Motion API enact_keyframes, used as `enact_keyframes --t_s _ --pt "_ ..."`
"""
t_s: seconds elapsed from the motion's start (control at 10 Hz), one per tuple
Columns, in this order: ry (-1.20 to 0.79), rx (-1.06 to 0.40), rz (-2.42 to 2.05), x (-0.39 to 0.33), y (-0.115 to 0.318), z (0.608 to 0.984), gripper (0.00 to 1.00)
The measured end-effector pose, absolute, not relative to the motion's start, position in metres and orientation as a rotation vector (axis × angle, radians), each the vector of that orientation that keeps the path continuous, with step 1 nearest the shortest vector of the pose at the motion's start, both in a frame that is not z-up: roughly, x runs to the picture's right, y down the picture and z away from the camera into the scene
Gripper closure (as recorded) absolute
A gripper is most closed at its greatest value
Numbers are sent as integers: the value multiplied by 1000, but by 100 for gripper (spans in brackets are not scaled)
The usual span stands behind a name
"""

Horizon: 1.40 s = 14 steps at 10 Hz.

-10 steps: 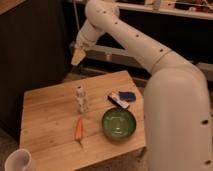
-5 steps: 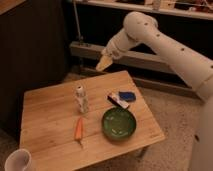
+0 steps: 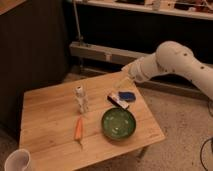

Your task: Move the arm in a circular motion

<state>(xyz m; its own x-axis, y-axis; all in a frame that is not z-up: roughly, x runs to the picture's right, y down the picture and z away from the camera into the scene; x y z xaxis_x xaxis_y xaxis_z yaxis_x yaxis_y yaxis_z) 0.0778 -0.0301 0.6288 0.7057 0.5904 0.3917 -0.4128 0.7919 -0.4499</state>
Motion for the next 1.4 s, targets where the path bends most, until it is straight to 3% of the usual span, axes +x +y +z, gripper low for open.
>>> enact_keyframes --t_s 0.3,0.6,1.1,1.4 --pt "-563 -352 514 59 19 596 35" --pt "-606 -417 385 -4 44 586 35" --pt "-699 -555 153 -147 54 586 35" --pt "-723 -582 39 -226 37 589 35"
